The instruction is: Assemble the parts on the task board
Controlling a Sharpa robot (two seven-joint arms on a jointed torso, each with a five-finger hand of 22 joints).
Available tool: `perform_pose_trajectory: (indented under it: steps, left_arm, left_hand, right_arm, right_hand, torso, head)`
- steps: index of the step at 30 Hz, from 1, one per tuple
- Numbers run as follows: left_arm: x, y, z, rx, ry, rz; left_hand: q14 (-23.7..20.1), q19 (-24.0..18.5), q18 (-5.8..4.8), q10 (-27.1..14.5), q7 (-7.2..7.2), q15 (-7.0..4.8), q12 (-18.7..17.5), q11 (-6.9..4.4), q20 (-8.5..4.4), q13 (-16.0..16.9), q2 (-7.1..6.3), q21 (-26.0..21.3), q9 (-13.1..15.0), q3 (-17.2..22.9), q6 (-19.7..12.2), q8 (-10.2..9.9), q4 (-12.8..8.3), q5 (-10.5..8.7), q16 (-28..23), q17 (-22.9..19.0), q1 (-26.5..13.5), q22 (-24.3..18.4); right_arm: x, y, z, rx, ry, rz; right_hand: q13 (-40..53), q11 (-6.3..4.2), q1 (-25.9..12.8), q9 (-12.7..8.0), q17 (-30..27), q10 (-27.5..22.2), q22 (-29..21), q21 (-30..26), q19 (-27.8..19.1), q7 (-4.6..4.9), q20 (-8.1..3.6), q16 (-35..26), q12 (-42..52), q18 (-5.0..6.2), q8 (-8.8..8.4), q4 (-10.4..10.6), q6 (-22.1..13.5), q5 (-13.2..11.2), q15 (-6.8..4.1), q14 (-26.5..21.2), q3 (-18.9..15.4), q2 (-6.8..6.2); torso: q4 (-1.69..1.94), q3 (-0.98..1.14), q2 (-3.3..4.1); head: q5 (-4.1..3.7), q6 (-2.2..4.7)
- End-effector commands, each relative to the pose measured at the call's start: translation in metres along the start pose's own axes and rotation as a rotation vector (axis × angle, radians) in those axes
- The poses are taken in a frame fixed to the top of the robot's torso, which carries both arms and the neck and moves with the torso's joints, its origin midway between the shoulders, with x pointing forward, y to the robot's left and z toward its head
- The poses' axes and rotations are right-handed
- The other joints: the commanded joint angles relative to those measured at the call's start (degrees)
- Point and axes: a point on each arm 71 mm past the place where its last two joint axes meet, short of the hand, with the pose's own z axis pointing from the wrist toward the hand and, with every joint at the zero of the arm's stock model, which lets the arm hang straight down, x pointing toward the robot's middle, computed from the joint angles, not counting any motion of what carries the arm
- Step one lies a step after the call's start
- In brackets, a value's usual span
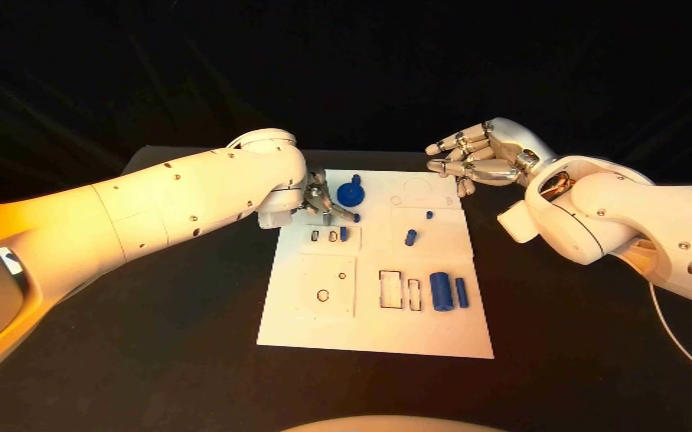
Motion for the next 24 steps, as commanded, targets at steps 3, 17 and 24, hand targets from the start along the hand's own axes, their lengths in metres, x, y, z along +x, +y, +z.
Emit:
perform_pose_trajectory:
  steps: [3,17,24]
  left_arm:
    - [0.003,-0.004,0.000,-0.011,0.040,0.050]
    - [0.008,-0.015,0.002,0.017,0.080,0.031]
    - [0.009,-0.017,0.003,0.022,0.094,0.034]
  left_hand:
    - [6.0,0.5,-0.48,0.0,-0.05,-0.27,-0.2,0.07,-0.21,0.0,0.02,0.1,0.2,-0.3,-0.5,0.3,0.0,-0.22,0.1,15.1,-0.6,3.5]
    - [6.0,0.5,-0.47,-0.1,0.01,-0.21,-0.3,0.13,-0.17,0.0,0.47,0.0,0.6,-0.1,-1.0,0.5,-0.1,-0.20,0.1,15.1,-0.3,3.4]
    - [6.0,0.5,-0.46,-0.2,0.08,-0.14,-0.3,0.21,-0.10,-0.1,0.77,0.0,1.2,0.1,-1.3,0.6,-0.4,-0.12,0.1,15.1,0.5,3.4]
  right_arm:
    - [0.002,0.000,0.001,0.003,0.018,-0.009]
    - [0.005,-0.001,0.004,0.012,0.030,-0.010]
    - [0.007,-0.001,0.006,0.014,0.038,-0.009]
  right_hand:
    - [-0.1,0.03,0.0,-0.1,-0.1,0.2,-0.1,-0.3,0.3,0.09,-0.01,-0.3,-0.3,0.37,-0.22,0.0,-0.4,0.3,0.02,0.2,0.4,-0.61]
    - [-0.4,0.08,-0.3,-0.1,-0.1,0.3,-0.2,-0.5,0.4,0.14,0.01,-0.6,-0.3,0.36,-0.28,0.1,-0.5,0.7,0.05,0.2,0.5,-0.71]
    - [-0.4,0.08,-0.3,-0.1,-0.2,0.3,-0.2,-0.5,0.4,0.14,0.01,-0.6,-0.3,0.36,-0.29,0.1,-0.5,0.7,0.05,0.2,0.5,-0.72]
  torso:
    - [0.02,0.03,-0.06]
    - [0.09,0.07,-0.04]
    - [0.01,0.11,-0.03]
  head:
    - [0.02,-0.22]
    - [0.18,-0.63]
    - [0.27,-0.71]
